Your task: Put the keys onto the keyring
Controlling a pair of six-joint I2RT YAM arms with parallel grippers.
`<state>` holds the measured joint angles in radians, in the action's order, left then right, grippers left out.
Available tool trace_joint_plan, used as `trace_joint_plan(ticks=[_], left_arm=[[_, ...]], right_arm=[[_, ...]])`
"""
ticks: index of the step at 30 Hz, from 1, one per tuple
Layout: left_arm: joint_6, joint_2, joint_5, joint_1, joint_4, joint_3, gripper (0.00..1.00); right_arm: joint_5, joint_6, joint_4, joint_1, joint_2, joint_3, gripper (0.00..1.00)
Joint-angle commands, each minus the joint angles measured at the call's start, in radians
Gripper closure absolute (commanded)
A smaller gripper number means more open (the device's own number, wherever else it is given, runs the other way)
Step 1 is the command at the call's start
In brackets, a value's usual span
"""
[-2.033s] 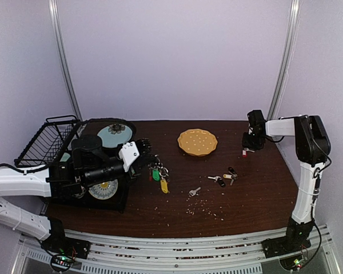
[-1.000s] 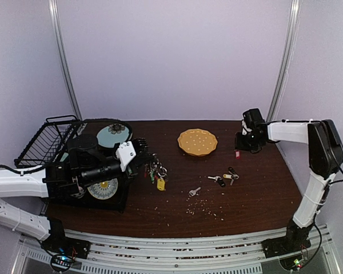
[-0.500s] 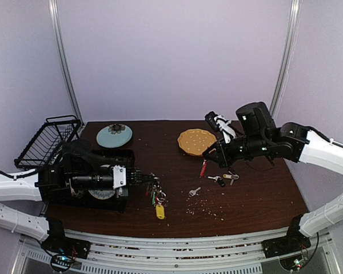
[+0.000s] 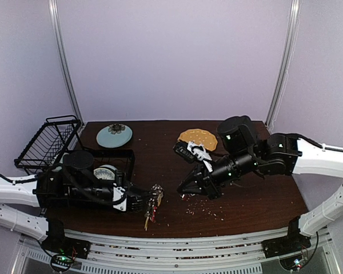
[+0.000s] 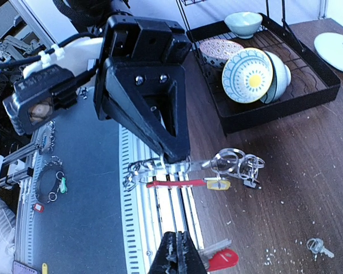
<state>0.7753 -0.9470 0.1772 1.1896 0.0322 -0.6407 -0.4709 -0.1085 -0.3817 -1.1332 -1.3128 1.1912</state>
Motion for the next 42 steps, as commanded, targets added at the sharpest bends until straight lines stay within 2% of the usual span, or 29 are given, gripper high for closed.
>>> trace_joint_plan(ticks=[1,7,11,14,21,27,36,42], left_arm=[[0.118,0.002,-0.160,0.057,0.152,-0.008,1.00],[0.194,-0.078,-0.303,0.121,0.233,-0.034,1.00],[0.176,-0.100,-0.357,0.122,0.344,-0.016,1.00],[0.144,-0.111,-0.401,0.122,0.367,-0.017,1.00],[0.084,-0.098,-0.383,0.122,0.421,0.020,1.00],[0.081,-0.090,-0.375,0.122,0.427,0.032,1.00],[0.065,-0.115,-0.413,0.122,0.443,0.022,1.00],[0.045,-0.122,-0.419,0.122,0.434,0.013,1.00]], right_arm=[[-0.069,0.017,0.101,-0.006,-0.034,0.080,1.00],[-0.032,-0.006,0.055,-0.002,-0.103,0.156,1.00],[-0.028,-0.055,0.087,0.023,-0.081,0.124,1.00],[-0.038,-0.106,0.093,0.038,-0.068,0.116,1.00],[0.122,-0.243,0.050,0.041,-0.059,0.122,1.00],[0.106,-0.320,0.174,0.040,-0.055,0.066,1.00],[0.153,-0.347,0.184,0.040,-0.063,0.055,1.00],[0.123,-0.370,0.219,0.039,-0.078,0.047,1.00]])
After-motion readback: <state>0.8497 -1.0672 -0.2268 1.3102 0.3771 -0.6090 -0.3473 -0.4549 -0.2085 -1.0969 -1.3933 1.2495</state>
